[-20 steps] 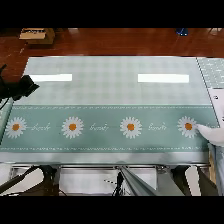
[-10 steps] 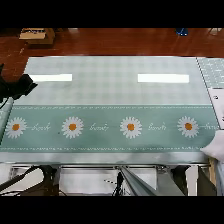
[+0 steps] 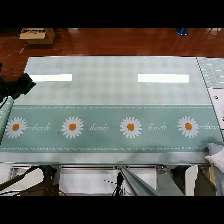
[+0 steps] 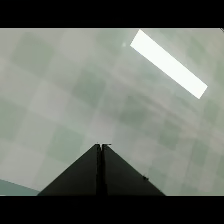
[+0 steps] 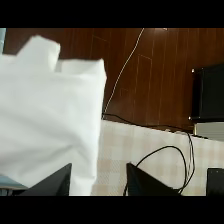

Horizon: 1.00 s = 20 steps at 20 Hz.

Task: Fold the shirts.

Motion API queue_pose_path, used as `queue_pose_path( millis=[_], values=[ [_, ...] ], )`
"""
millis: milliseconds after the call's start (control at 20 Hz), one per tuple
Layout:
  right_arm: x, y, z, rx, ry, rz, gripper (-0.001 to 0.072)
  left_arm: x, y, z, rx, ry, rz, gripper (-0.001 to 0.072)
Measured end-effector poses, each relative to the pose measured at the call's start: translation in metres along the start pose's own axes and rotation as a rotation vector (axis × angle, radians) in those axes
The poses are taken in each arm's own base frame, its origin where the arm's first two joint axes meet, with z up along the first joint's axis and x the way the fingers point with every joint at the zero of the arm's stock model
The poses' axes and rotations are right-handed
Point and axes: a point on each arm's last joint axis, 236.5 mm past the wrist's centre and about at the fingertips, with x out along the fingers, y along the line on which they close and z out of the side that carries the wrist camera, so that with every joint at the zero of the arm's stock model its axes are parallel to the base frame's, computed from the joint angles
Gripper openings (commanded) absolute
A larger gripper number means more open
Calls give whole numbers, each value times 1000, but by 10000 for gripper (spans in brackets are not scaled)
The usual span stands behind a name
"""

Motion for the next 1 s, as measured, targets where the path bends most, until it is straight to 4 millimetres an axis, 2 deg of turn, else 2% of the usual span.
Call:
queue_pose_path(
  millis=[200,300,350,450,500,550,600,700,850,900,950,1000],
  values=[
    [-2,-4,12,35,-68,-7,496,0,0,0,-2,1,-1,20],
    [-3,13,30,24,-136,63,495,0,-6,-1,-23,6,-24,23],
    [-5,31,43,8,-176,128,494,-1,-11,-3,-38,12,-47,96],
    [-15,90,67,-70,-248,347,493,-4,-33,-3,-49,18,-130,486],
    [-25,123,74,-116,-268,468,493,-7,-46,-3,-45,25,-182,533],
    [-40,163,78,-172,-281,616,493,-11,-65,-3,-30,30,-249,533],
    [-60,202,77,-234,-287,764,493,-17,-86,-4,-1,41,-319,533],
    [-102,266,66,-364,-278,1010,493,-32,-133,-13,90,80,-458,533],
    [-157,337,28,-590,-242,1235,503,-46,-190,-43,284,167,-548,535],
    [-171,355,13,-665,-232,1274,621,-45,-200,-56,346,206,-529,636],
    [-183,373,-3,-740,-226,1301,611,-44,-206,-73,416,257,-489,720],
    [-194,387,-18,-804,-225,1322,611,-42,-207,-87,470,298,-437,720]
  ],
)
